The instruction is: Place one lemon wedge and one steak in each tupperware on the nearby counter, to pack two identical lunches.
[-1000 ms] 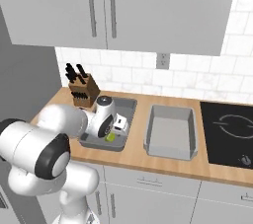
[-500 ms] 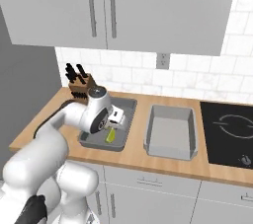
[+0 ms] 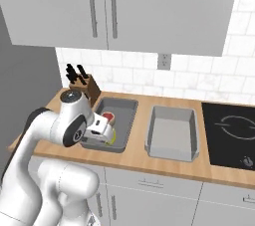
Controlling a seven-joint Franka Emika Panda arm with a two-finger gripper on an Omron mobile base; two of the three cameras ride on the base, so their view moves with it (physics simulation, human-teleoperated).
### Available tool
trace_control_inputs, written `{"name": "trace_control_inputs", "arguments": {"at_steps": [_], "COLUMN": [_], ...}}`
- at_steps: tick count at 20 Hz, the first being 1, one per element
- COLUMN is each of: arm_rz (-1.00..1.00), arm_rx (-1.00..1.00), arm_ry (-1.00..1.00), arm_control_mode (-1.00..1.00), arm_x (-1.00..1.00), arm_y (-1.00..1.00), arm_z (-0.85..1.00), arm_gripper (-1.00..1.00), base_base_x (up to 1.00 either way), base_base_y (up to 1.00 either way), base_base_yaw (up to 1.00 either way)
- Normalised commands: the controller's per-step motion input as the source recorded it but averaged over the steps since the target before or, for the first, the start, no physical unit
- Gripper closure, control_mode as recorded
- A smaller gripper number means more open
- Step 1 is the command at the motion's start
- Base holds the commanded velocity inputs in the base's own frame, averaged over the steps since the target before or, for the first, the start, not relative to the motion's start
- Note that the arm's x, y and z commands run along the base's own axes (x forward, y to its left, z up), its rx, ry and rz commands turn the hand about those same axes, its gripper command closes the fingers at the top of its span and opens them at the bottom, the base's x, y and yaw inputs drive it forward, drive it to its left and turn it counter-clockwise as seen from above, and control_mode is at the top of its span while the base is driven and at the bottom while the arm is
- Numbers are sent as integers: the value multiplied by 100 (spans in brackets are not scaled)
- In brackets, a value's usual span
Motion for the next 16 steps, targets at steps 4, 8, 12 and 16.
{"name": "trace_control_inputs", "arguments": {"at_steps": [4,8,12,16], "arm_rz": [-2,-1,0,0], "arm_rx": [4,7,-1,0], "arm_ry": [7,0,0,0], "arm_control_mode": [-100,-100,100,100], "arm_x": [-100,-15,-5,0], "arm_y": [12,0,0,0], "arm_z": [14,0,0,0], "arm_gripper": [-100,-100,-100,-100], "base_base_x": [0,0,-17,-100], "base_base_y": [0,0,1,0], "base_base_yaw": [0,0,1,6]}}
